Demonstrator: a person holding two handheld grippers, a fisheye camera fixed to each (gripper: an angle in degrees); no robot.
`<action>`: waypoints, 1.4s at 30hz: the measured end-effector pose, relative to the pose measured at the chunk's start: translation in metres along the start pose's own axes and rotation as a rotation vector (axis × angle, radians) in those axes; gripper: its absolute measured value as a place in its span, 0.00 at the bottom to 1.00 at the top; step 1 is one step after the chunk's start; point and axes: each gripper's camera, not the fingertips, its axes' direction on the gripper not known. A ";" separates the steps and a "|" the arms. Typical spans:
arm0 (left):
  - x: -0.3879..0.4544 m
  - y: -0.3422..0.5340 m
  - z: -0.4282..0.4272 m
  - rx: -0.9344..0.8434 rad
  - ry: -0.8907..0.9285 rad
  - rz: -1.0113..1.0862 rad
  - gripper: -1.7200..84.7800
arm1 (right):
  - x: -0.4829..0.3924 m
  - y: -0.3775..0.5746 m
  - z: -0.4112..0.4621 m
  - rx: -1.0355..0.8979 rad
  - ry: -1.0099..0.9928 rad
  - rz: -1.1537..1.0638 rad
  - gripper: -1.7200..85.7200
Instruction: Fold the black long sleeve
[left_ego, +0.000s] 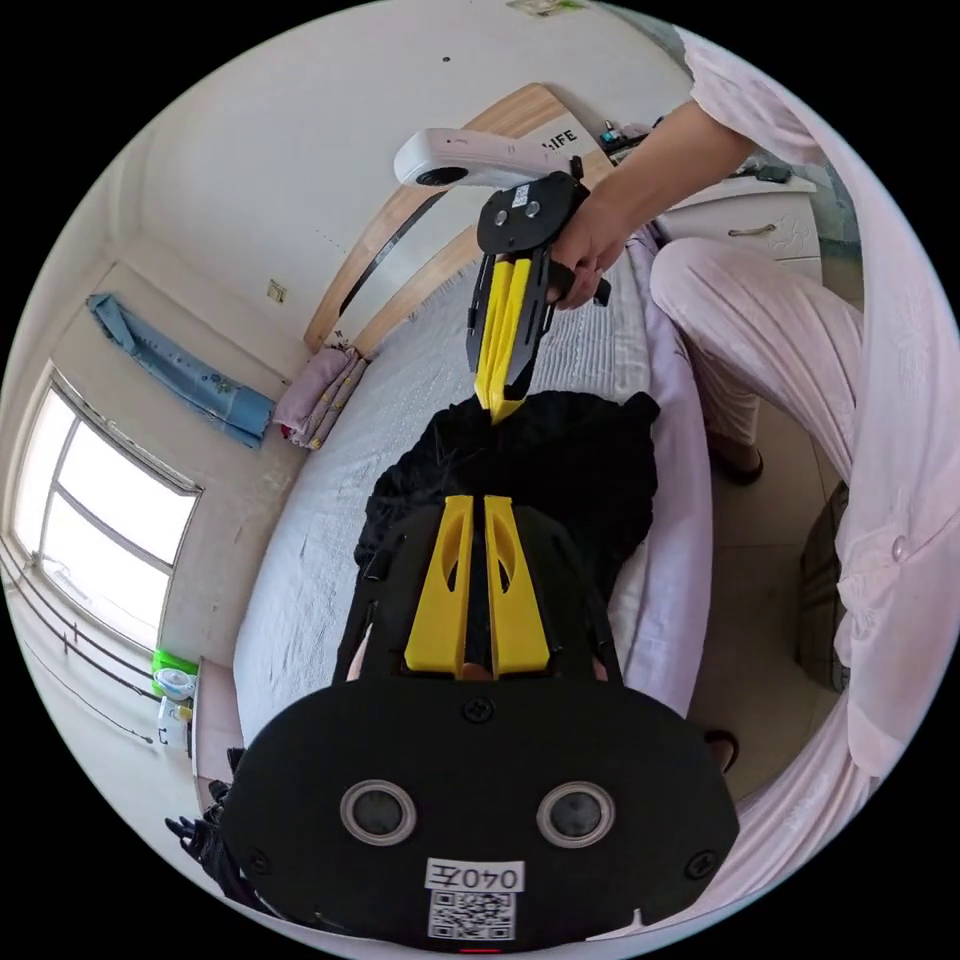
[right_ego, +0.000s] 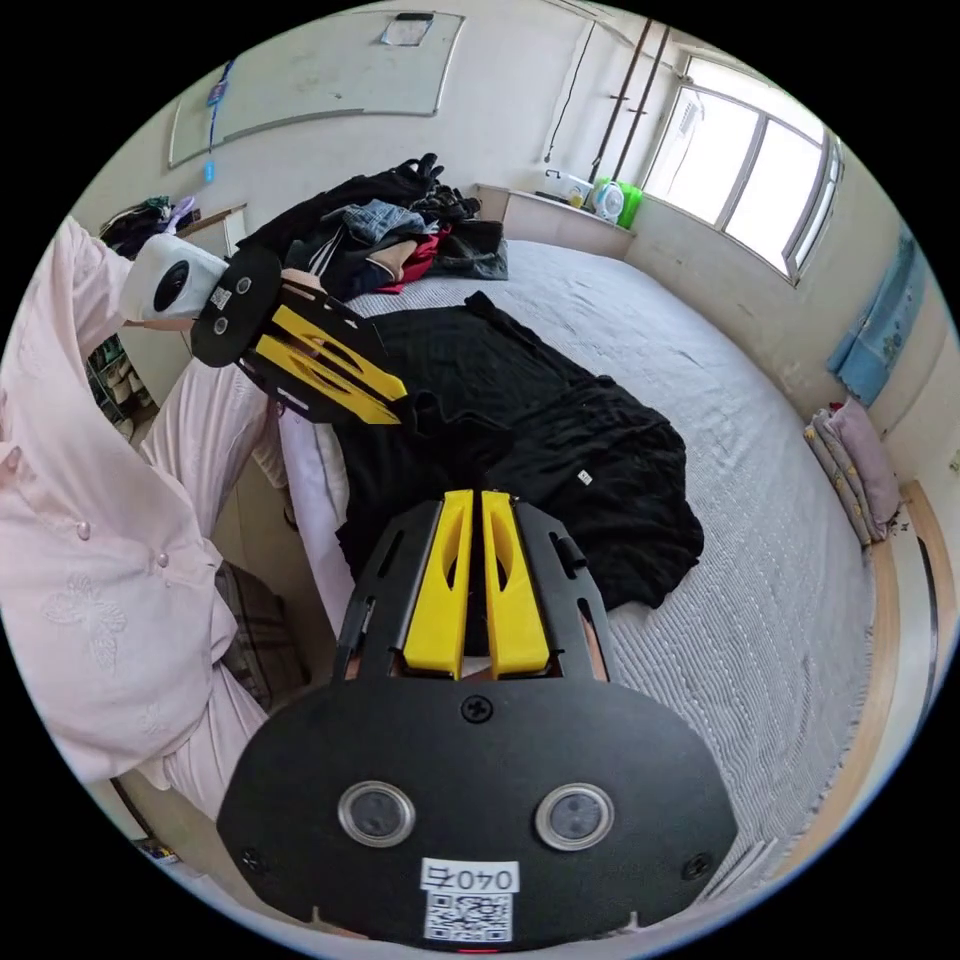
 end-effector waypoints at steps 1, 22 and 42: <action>0.007 0.001 0.004 -0.010 0.007 0.000 0.01 | -0.007 0.009 0.012 -0.078 -0.025 0.017 0.06; 0.023 0.015 0.031 -0.116 0.305 -0.061 0.01 | -0.082 0.017 0.039 -0.320 -0.141 -0.070 0.01; -0.222 0.085 0.219 -0.373 0.076 -0.593 0.01 | 0.010 -0.083 0.133 -0.264 -0.039 0.085 0.01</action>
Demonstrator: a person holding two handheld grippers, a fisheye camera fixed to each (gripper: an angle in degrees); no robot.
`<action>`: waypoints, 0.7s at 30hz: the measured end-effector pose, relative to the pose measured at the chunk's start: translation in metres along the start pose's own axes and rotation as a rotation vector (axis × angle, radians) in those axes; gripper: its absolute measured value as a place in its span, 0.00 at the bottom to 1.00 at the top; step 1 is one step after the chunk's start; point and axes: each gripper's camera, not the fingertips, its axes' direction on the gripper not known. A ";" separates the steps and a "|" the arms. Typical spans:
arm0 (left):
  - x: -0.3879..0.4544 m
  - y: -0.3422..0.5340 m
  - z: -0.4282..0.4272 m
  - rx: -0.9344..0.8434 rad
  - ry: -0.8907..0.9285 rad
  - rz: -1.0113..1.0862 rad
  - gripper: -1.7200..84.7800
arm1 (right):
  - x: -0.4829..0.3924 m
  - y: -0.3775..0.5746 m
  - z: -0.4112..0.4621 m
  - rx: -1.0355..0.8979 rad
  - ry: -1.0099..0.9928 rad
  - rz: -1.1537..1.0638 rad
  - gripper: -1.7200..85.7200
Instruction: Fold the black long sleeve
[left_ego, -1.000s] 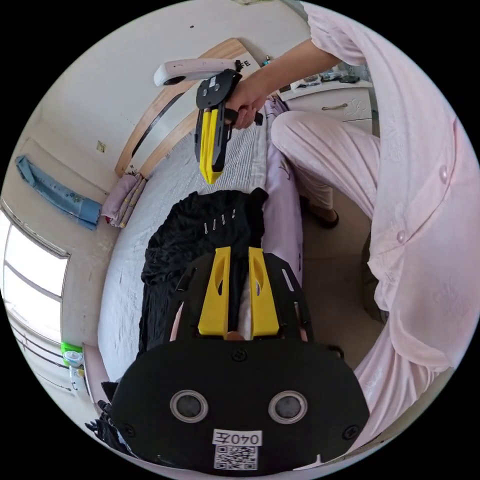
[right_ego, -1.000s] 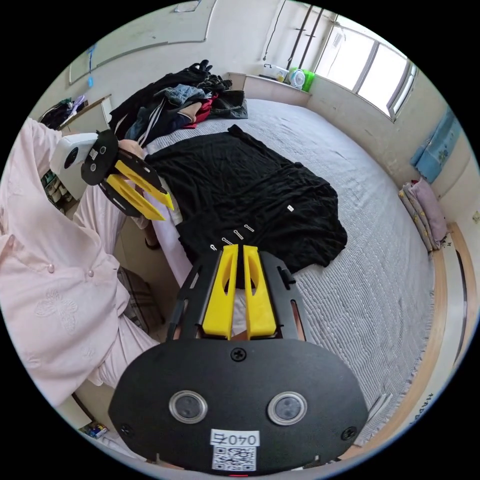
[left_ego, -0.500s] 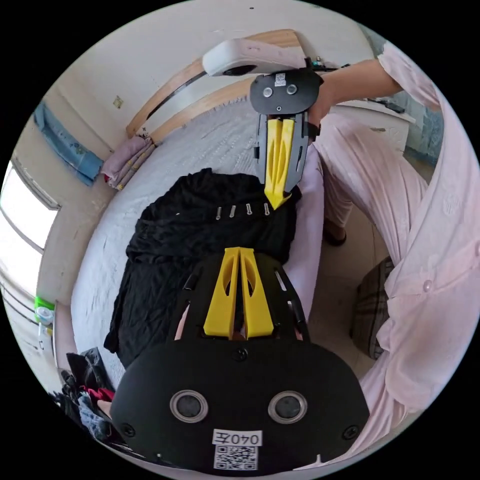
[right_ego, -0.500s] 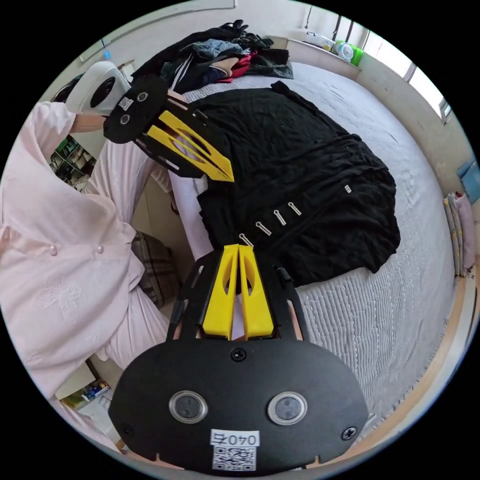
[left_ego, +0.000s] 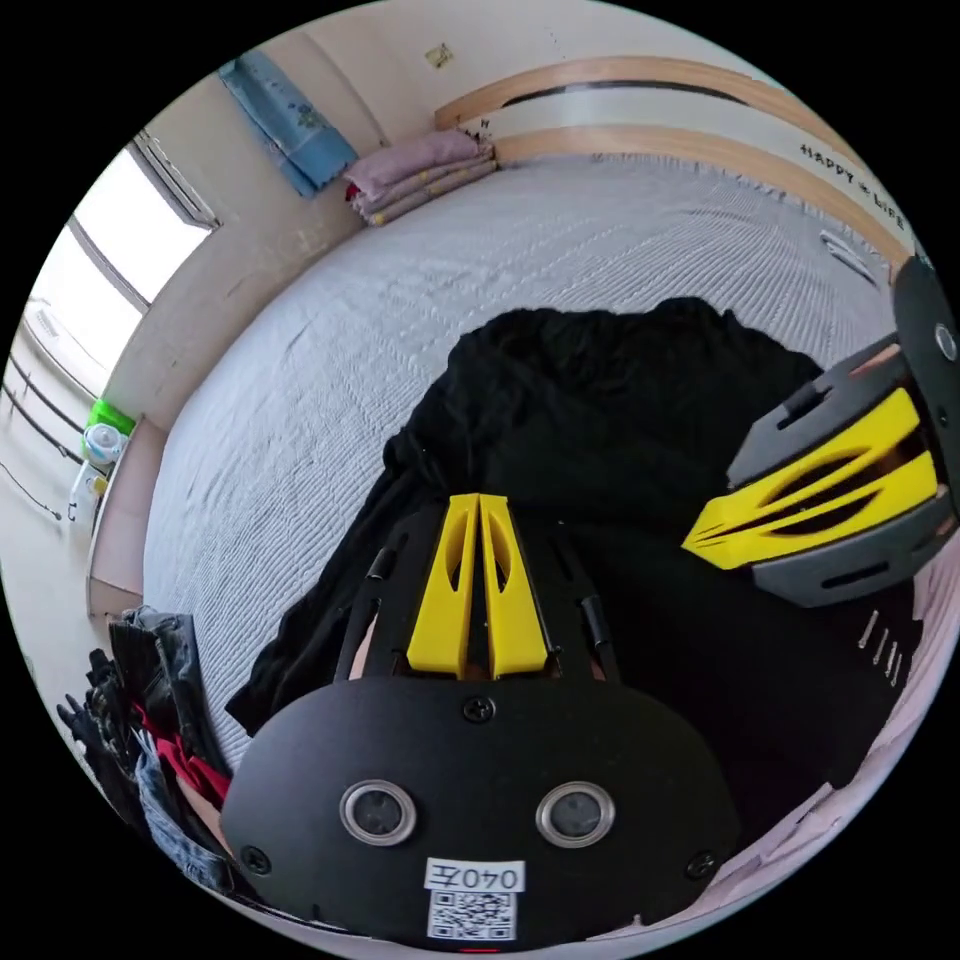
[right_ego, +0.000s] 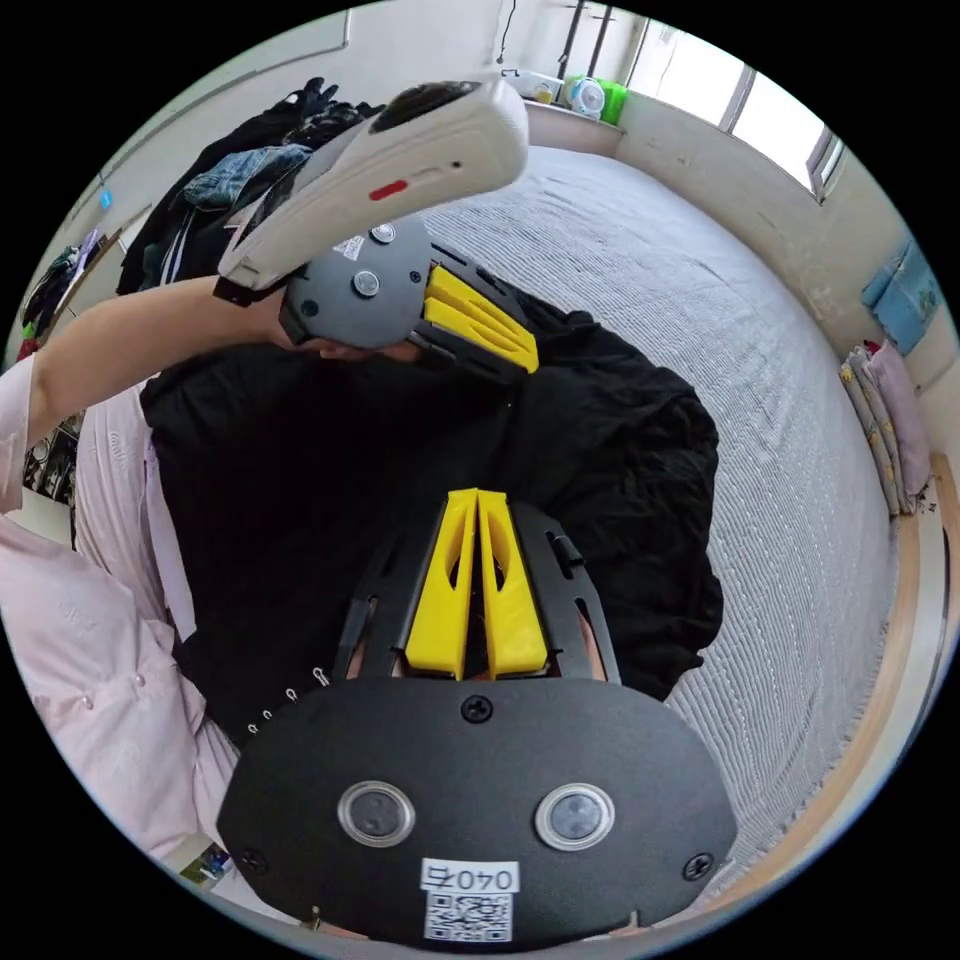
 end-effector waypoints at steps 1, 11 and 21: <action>-0.005 -0.001 0.001 -0.015 0.014 0.001 0.01 | 0.001 0.002 0.001 0.036 -0.027 -0.003 0.01; -0.079 -0.041 0.037 -0.063 0.031 -0.083 0.01 | 0.047 -0.068 -0.006 0.128 0.050 0.145 0.01; -0.168 0.015 -0.020 0.036 0.030 0.037 0.01 | -0.032 -0.069 -0.017 0.102 0.178 -0.010 0.01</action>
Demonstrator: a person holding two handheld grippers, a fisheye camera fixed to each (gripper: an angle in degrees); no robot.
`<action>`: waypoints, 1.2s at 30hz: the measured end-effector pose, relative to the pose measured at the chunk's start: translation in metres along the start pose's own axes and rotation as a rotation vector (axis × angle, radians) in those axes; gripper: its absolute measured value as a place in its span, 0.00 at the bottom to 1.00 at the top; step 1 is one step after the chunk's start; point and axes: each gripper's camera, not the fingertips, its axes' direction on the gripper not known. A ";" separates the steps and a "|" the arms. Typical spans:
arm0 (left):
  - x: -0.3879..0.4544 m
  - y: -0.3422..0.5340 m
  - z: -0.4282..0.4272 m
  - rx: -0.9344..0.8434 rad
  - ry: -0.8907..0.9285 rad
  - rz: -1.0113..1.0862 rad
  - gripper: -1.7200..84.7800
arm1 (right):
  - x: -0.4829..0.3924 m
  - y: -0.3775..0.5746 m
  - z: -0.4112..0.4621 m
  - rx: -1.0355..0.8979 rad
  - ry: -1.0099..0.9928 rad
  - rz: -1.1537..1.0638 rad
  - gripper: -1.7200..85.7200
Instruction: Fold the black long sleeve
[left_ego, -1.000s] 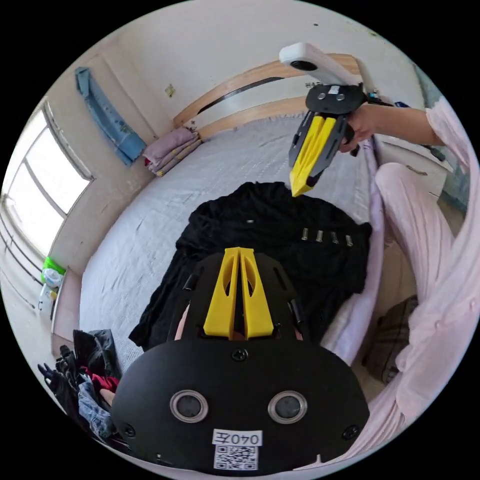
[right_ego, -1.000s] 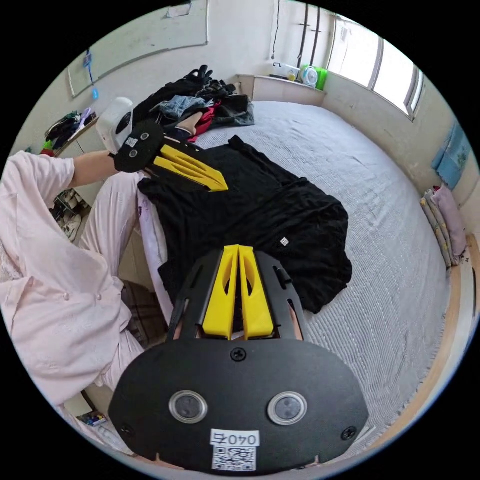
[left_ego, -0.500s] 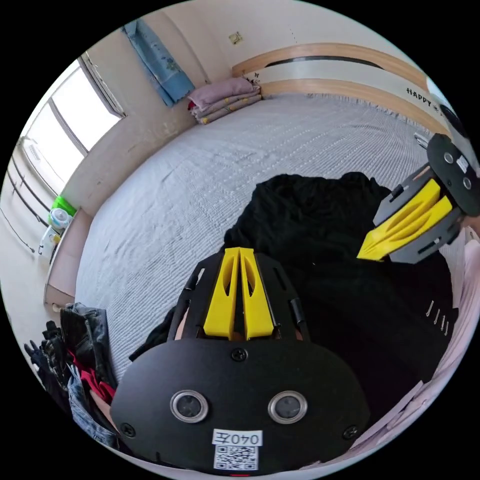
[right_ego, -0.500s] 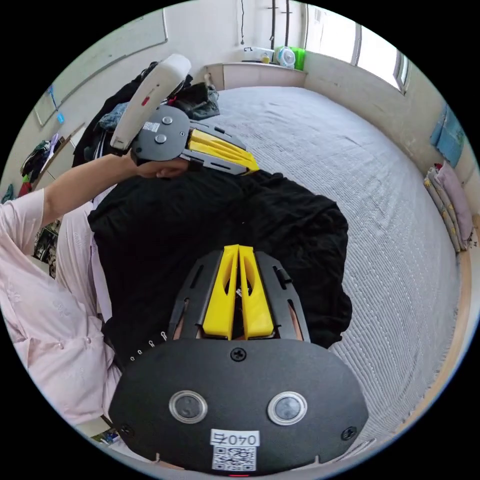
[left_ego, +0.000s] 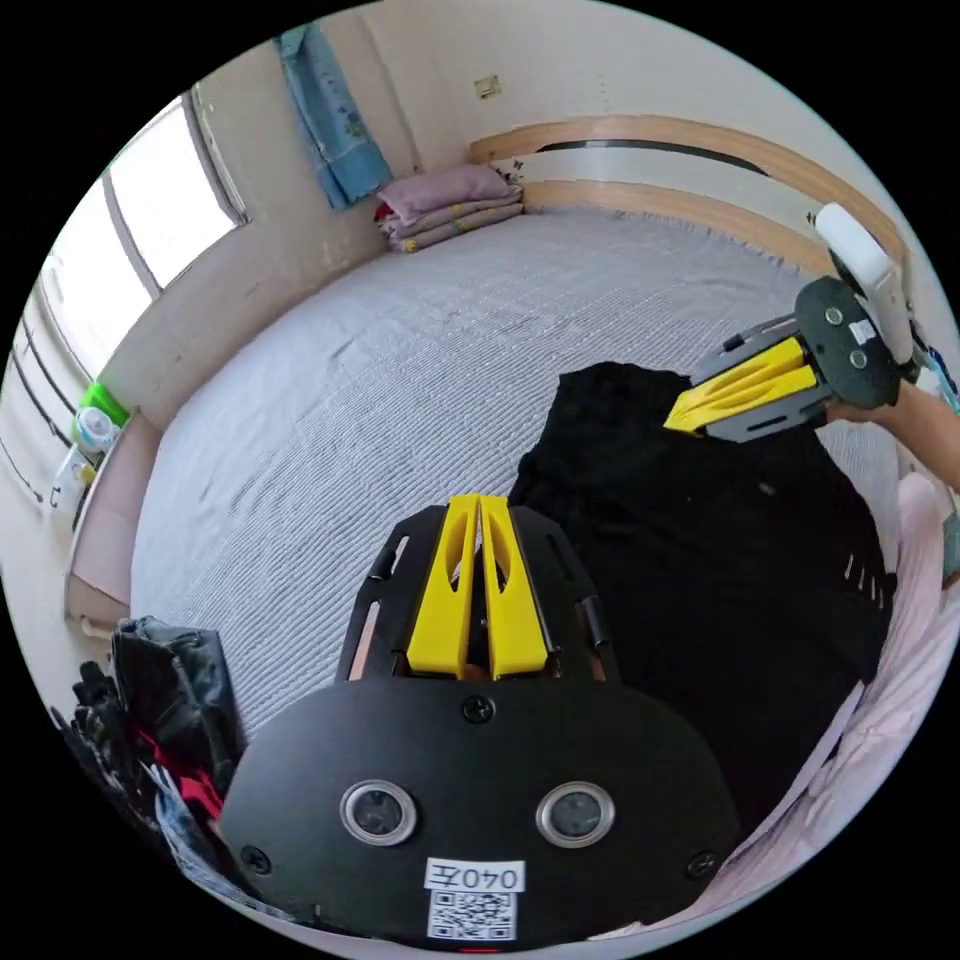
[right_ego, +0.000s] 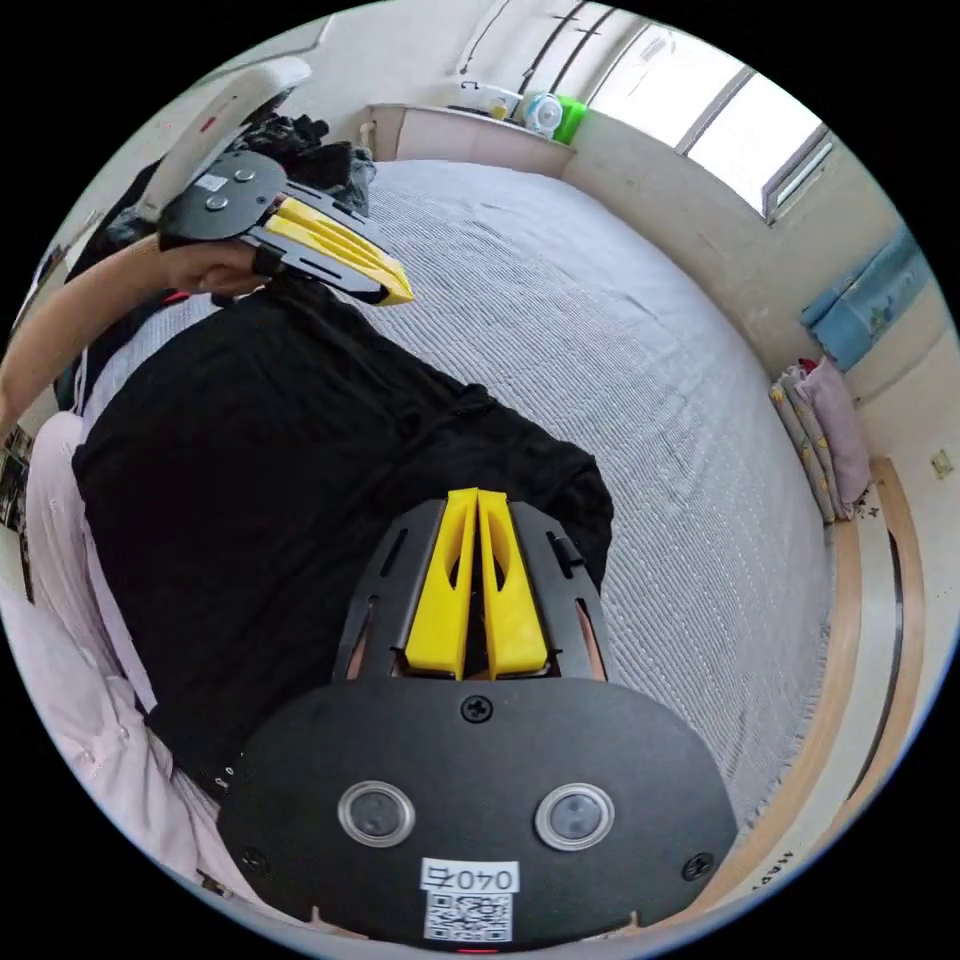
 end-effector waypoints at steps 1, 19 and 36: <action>-0.006 0.009 -0.002 -0.034 -0.002 0.017 0.01 | -0.027 0.000 -0.012 0.020 -0.071 -0.069 0.02; -0.093 0.041 0.041 -0.268 0.075 0.052 0.07 | -0.331 -0.028 -0.032 0.054 -0.335 -0.397 0.13; -0.101 0.018 0.060 -0.291 0.079 0.081 0.01 | -0.360 -0.028 -0.059 0.140 -0.306 -0.322 0.01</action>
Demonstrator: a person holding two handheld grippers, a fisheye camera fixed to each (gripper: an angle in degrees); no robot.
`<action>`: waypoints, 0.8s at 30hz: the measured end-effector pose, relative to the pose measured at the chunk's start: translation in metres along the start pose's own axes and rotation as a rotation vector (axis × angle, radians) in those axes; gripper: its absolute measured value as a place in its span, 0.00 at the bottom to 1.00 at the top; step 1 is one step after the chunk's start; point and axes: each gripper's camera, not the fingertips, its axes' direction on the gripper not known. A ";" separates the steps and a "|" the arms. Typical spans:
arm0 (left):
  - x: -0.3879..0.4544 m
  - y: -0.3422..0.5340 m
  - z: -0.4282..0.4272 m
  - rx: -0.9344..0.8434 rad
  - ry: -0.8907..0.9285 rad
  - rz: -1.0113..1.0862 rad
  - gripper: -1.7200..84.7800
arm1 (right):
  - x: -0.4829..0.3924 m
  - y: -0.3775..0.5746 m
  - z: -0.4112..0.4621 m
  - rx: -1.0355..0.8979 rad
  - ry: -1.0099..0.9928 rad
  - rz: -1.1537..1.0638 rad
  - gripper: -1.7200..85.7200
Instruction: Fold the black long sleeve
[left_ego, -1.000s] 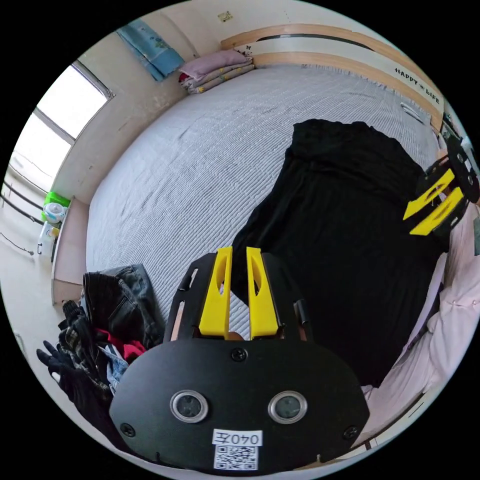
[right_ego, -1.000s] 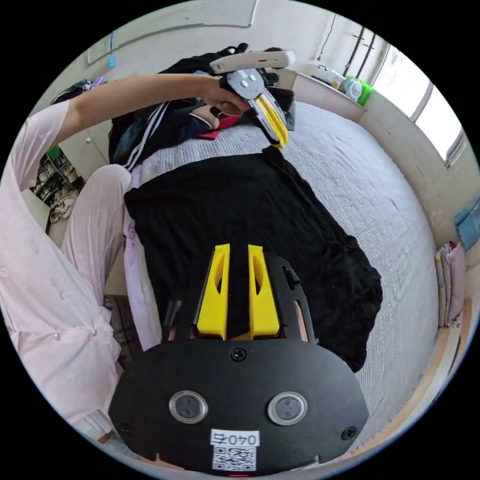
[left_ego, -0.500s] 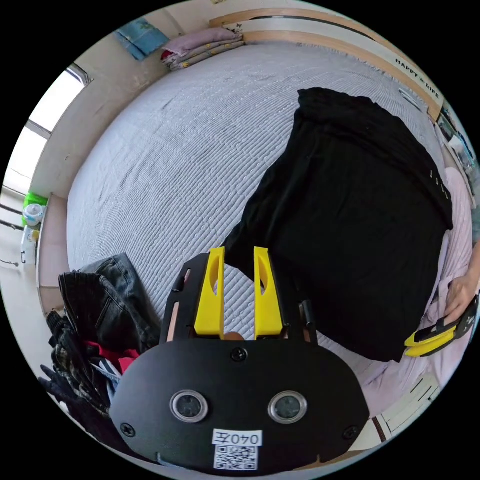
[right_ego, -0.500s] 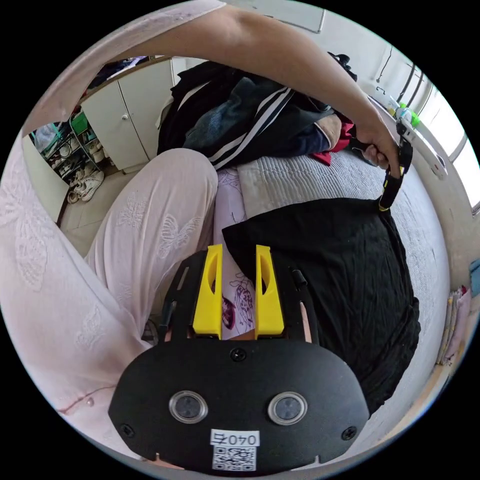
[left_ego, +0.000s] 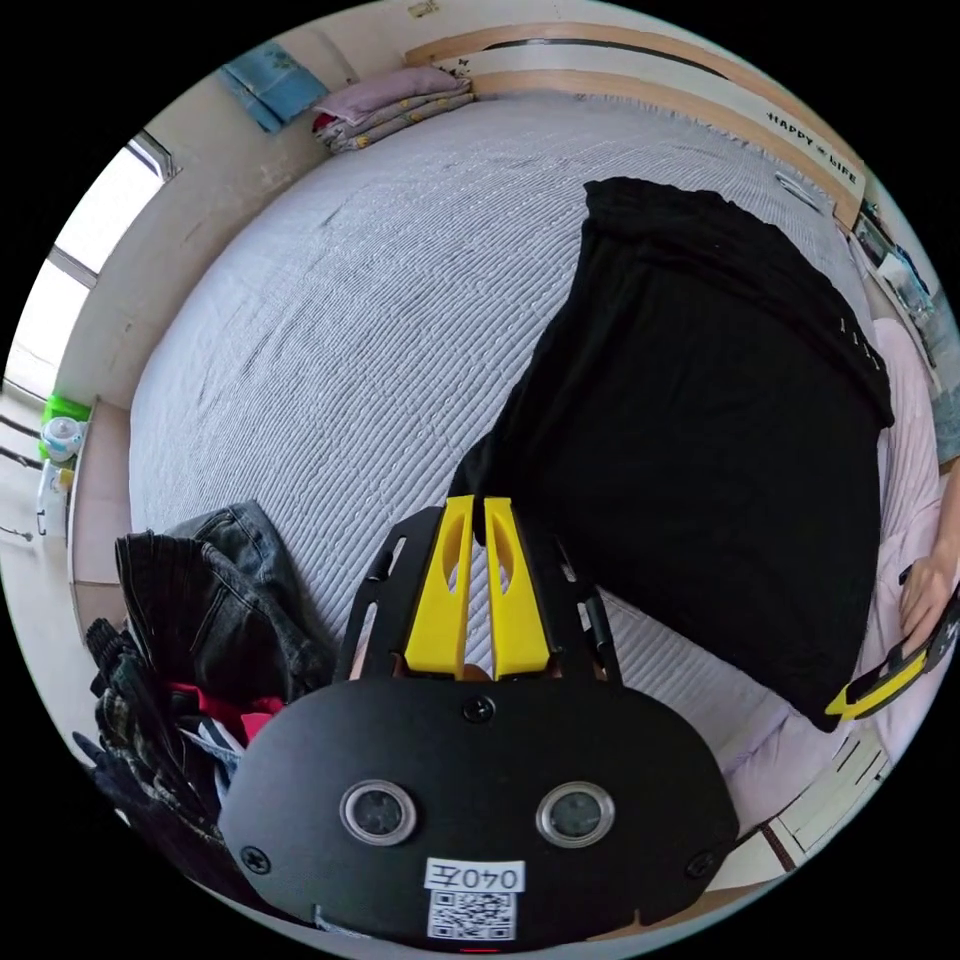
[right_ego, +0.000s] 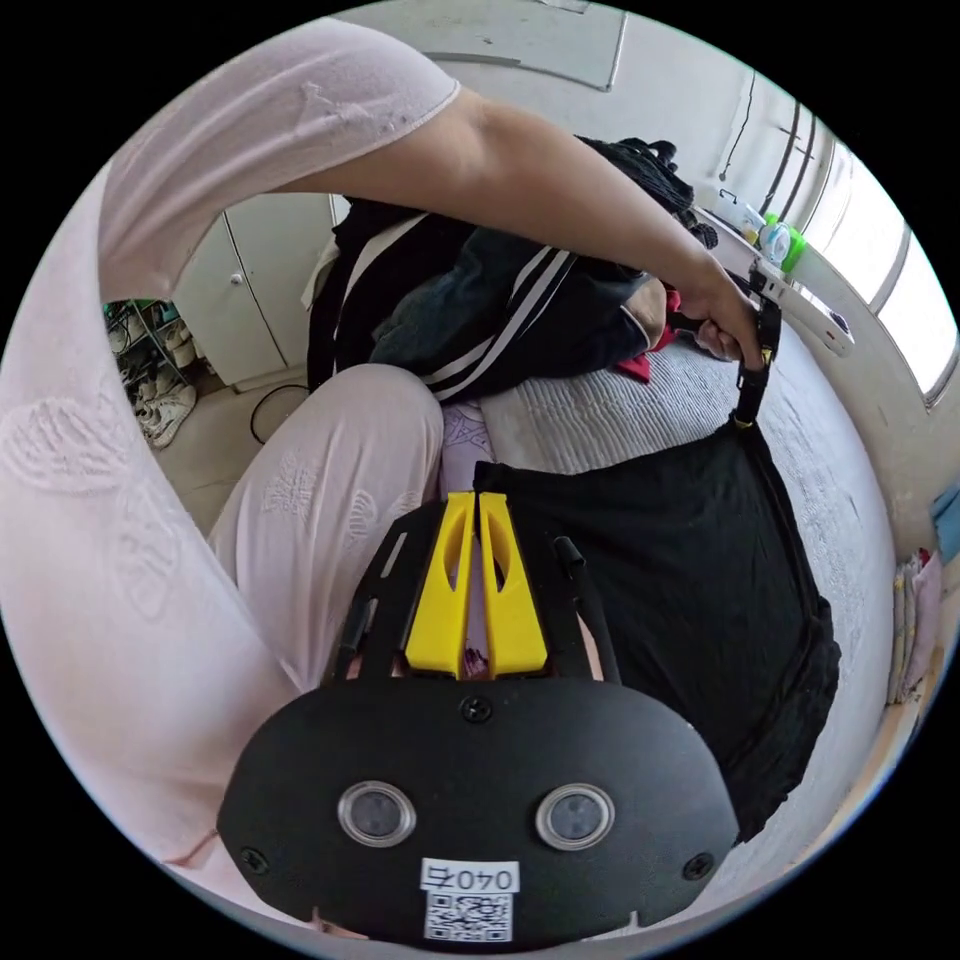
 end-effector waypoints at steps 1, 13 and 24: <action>0.000 -0.002 0.003 -0.011 -0.007 -0.007 0.01 | -0.002 0.000 0.006 -0.019 0.017 -0.016 0.01; 0.031 -0.078 -0.061 0.007 -0.040 -0.018 0.01 | 0.083 0.102 -0.104 0.188 -0.014 0.335 0.01; 0.175 -0.294 -0.165 0.177 -0.197 0.187 0.01 | 0.137 0.268 -0.238 0.082 0.393 0.569 0.01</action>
